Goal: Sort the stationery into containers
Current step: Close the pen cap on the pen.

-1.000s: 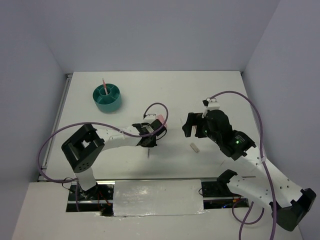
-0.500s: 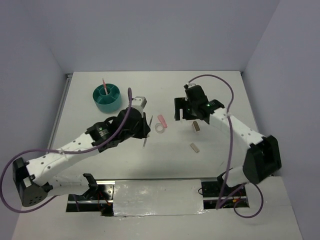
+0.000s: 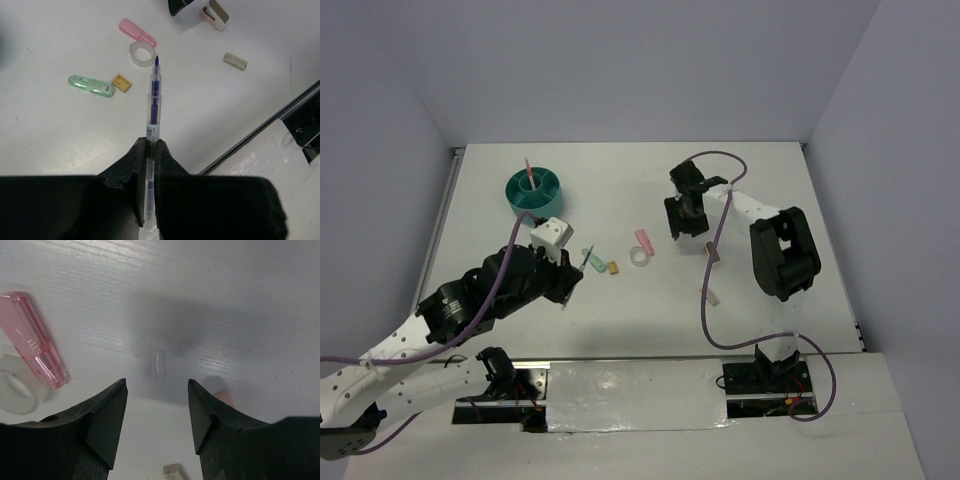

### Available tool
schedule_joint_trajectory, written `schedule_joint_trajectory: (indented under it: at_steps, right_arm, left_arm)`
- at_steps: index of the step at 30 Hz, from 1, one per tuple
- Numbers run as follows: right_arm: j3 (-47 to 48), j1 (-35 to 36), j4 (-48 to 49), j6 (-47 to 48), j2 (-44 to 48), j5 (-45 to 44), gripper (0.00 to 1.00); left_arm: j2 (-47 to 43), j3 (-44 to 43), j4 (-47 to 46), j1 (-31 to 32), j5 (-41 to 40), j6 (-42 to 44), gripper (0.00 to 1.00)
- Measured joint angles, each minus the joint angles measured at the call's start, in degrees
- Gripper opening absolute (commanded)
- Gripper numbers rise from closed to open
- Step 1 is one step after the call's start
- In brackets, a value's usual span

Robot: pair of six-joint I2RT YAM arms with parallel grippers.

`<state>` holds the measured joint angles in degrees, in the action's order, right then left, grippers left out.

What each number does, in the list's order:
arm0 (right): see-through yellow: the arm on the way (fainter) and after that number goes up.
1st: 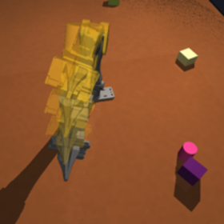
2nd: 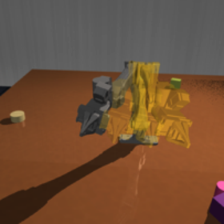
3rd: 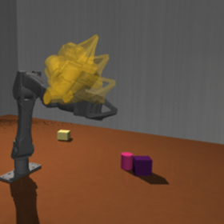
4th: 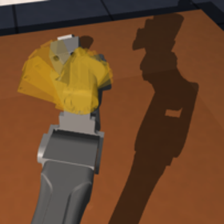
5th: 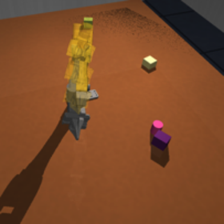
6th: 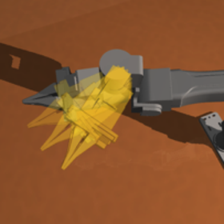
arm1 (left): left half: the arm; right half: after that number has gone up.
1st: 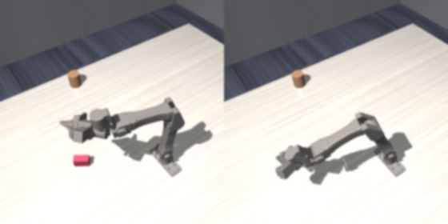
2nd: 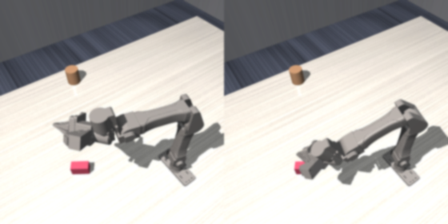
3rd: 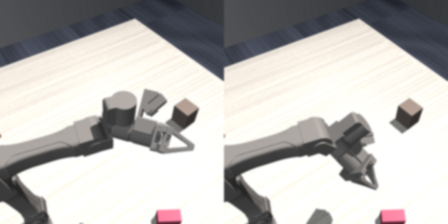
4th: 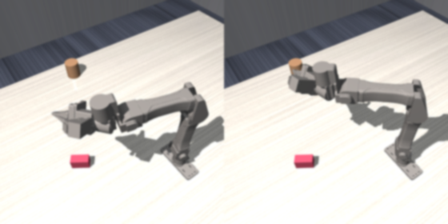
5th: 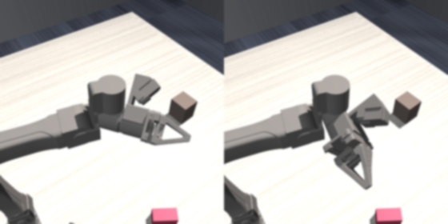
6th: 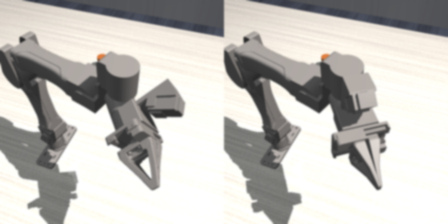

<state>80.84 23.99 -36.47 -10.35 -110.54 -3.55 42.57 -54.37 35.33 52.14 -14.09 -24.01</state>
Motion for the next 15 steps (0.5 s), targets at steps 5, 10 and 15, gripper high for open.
schedule_joint_trajectory:
  at_steps: [5,10,15]
  right_arm:
    - [0.24,0.0,-0.44,1.03,-2.01,0.11,0.54]
    - [0.26,0.0,-0.33,1.27,-3.41,0.79,0.49]
    - [1.42,0.0,-0.57,1.49,-5.22,0.87,0.45]
  left_arm:
    - [0.46,1.44,-0.15,0.0,0.17,0.24,0.0]
    - [0.44,1.68,-0.22,-0.04,0.52,0.28,0.0]
    - [0.2,1.88,-0.26,-0.35,1.31,0.28,0.0]
